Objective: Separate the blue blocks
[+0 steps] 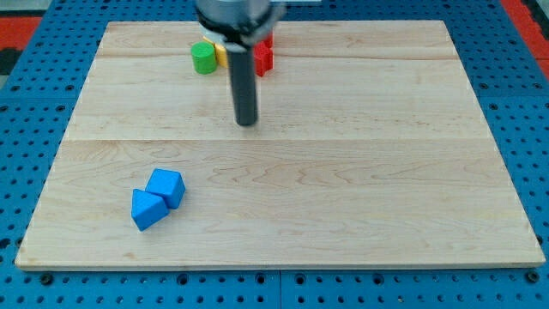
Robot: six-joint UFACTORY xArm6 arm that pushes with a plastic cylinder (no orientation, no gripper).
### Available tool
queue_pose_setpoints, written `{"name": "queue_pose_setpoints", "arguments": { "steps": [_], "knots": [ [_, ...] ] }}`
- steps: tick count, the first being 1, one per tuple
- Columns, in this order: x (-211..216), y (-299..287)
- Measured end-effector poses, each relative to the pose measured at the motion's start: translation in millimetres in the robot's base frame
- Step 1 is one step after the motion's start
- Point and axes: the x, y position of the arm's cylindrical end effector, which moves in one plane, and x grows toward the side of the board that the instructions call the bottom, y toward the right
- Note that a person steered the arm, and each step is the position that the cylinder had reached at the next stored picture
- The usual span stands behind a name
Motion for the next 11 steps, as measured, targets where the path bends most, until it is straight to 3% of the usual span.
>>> {"name": "queue_pose_setpoints", "arguments": {
  "steps": [3, 4, 5, 7, 8, 11],
  "knots": [
    [84, 10],
    [87, -61],
    [85, -79],
    [138, -87],
    [138, -132],
    [118, -134]
  ]
}}
